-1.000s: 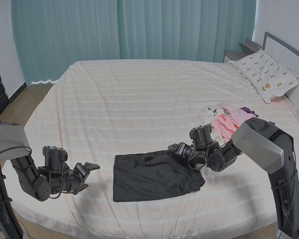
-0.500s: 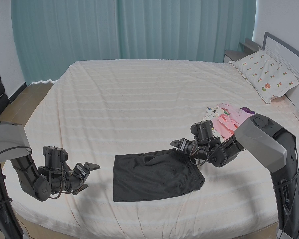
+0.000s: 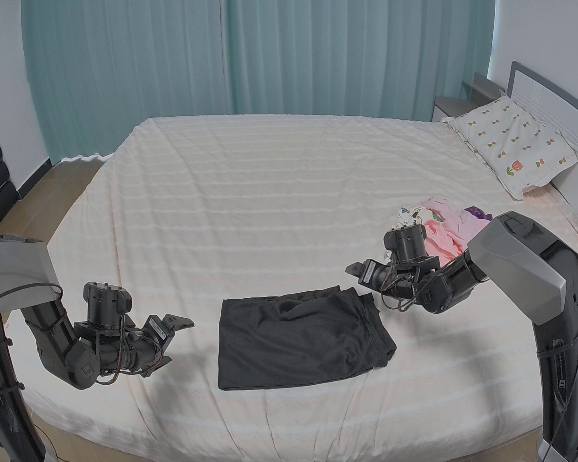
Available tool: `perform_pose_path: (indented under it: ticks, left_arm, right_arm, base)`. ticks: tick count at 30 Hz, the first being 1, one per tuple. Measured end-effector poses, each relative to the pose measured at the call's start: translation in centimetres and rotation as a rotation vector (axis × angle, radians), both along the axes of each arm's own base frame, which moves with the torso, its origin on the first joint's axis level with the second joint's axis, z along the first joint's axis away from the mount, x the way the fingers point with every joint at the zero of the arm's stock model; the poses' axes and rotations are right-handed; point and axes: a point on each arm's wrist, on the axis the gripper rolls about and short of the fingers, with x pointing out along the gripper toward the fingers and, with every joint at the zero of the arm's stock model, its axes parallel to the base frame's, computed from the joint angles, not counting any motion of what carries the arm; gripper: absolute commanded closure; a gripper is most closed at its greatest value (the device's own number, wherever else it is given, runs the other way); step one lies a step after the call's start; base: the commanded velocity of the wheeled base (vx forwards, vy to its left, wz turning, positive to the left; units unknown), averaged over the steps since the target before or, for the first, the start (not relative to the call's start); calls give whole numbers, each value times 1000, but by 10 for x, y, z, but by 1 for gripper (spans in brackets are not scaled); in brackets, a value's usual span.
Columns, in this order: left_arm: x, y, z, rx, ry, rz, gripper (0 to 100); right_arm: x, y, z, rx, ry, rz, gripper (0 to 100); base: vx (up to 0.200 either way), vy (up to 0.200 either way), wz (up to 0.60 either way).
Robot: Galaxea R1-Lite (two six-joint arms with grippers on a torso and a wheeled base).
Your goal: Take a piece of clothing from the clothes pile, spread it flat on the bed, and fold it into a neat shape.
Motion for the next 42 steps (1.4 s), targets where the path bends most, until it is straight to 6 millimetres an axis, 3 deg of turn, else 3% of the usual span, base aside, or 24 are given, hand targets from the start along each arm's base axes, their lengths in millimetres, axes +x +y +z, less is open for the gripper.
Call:
perform_pose_path:
  ticks: [4,10,22,23,42]
  left_arm:
    - [0,0,0,0,0,0,0]
    - [0,0,0,1,2,-1,0]
    - [0,0,0,1,1,-1,0]
    - [0,0,0,0,1,-2,0]
    - [-1,-4,-4,47,3,5,0]
  right_arm:
    - [0,14,5,16,-25,27,0]
    - [2,30,-12,9,-9,54,0]
    - [7,35,-34,6,21,63,0]
    - [8,35,-35,7,20,62,100]
    - [23,28,-41,72,6,-17,100]
  base:
    - [0,0,0]
    - [0,0,0]
    - [0,0,0]
    - [0,0,0]
    - [0,0,0]
